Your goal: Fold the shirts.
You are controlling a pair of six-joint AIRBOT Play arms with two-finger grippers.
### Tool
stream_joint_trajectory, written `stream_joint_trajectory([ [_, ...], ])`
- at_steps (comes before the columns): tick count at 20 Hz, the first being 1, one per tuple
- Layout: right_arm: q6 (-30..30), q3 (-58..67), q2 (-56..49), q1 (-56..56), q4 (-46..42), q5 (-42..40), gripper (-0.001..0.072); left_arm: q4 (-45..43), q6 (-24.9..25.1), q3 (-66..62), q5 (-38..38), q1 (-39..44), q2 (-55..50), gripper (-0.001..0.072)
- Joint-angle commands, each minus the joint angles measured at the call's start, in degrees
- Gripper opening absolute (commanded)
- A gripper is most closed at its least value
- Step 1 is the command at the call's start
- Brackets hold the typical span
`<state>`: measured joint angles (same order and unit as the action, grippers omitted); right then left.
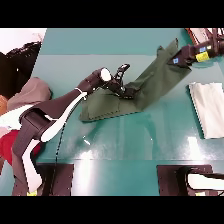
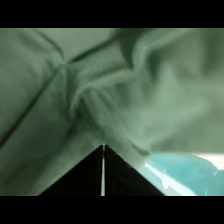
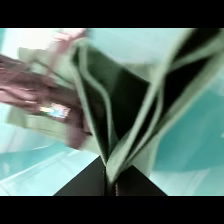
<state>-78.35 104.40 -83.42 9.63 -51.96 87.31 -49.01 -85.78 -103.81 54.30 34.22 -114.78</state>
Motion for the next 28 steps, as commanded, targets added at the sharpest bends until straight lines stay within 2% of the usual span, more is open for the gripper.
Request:
stream_joint_trajectory([
  [1, -1.3, 3.1, 0.1, 5.7, 0.0, -1.7, 0.0018, 0.0, -1.0, -0.4, -2.2, 0.4, -0.9, 0.0033],
  [3, -1.2, 3.0, 0.1, 7.7, -0.1, -3.0, 0.0018, -0.2, -0.9, -0.4, -1.4, 0.0, -0.6, 0.0033],
  [5, -0.5, 3.0, 0.1, 9.0, 0.0, -5.2, 0.0018, -2.5, -0.8, -0.9, 2.5, -0.9, 0.4, 0.0032],
  [11, 0.7, 3.1, -2.0, 15.8, 0.0, -8.2, 0.0018, -22.6, -2.4, -1.0, 12.3, -11.0, 13.6, 0.0032],
  [13, 2.9, 3.1, -4.7, 21.0, 0.8, -10.7, 0.0018, -27.4, -2.3, -1.0, 15.7, -16.6, 19.3, 0.0033],
  [17, 12.4, 3.1, -13.4, 33.2, 11.7, -20.2, 0.0027, -31.2, -2.3, -1.0, 18.9, -27.2, 29.3, 0.0033],
  [18, 15.0, 3.1, -15.5, 35.7, 13.2, -22.4, 0.0161, -31.2, -2.3, -1.0, 19.0, -29.1, 31.2, 0.0034],
  [19, 16.4, 3.1, -17.3, 37.9, 13.5, -23.8, 0.0439, -31.2, -2.3, -1.0, 19.0, -30.7, 32.8, 0.0033],
  [20, 16.4, 3.1, -18.5, 39.3, 13.1, -23.9, 0.0547, -31.2, -2.3, -1.0, 19.0, -31.8, 34.2, 0.0033],
  [22, 16.2, 3.1, -18.8, 39.1, 10.7, -22.1, 0.0524, -31.3, -2.2, -1.0, 19.5, -32.7, 35.6, 0.0033],
  [23, 14.2, 3.0, -18.3, 37.8, 7.1, -19.8, 0.0464, -31.5, -1.7, -1.0, 19.9, -32.7, 36.0, 0.0034],
  [24, 11.4, 3.0, -17.6, 36.0, 2.2, -17.0, 0.0438, -30.9, -1.2, -1.0, 20.5, -32.6, 36.0, 0.0033],
  [26, 8.0, 2.9, -16.2, 31.4, -6.4, -11.2, 0.0438, -29.9, -1.2, -1.0, 21.5, -32.5, 35.8, 0.0033],
  [28, 5.5, 2.9, -15.8, 25.6, -11.2, -6.6, 0.0438, -29.8, -1.2, -0.9, 21.4, -32.5, 35.8, 0.0034],
])
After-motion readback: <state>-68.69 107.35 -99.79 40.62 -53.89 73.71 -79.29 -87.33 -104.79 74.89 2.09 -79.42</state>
